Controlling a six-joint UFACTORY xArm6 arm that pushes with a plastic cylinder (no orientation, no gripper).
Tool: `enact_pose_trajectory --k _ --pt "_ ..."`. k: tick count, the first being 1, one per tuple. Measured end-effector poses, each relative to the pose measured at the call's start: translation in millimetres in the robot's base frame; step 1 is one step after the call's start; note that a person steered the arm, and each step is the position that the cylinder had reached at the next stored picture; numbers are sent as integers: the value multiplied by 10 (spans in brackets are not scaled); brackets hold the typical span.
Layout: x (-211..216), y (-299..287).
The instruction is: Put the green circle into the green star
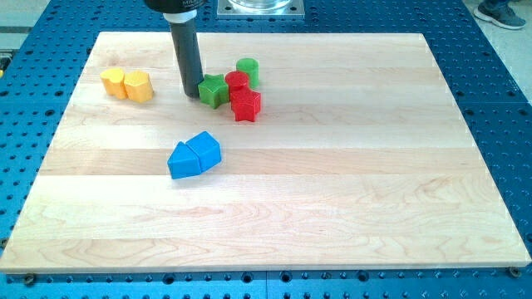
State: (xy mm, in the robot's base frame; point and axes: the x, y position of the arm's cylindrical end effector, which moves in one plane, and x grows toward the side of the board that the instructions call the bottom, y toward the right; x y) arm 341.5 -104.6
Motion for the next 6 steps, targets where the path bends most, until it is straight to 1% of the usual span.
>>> enact_pose_trajectory --k 1,2,3,4,5,6 --pt "0 282" --pt "-82 427" --pt "-513 313" --pt "-855 327" --pt "-768 604" --pt "-610 627"
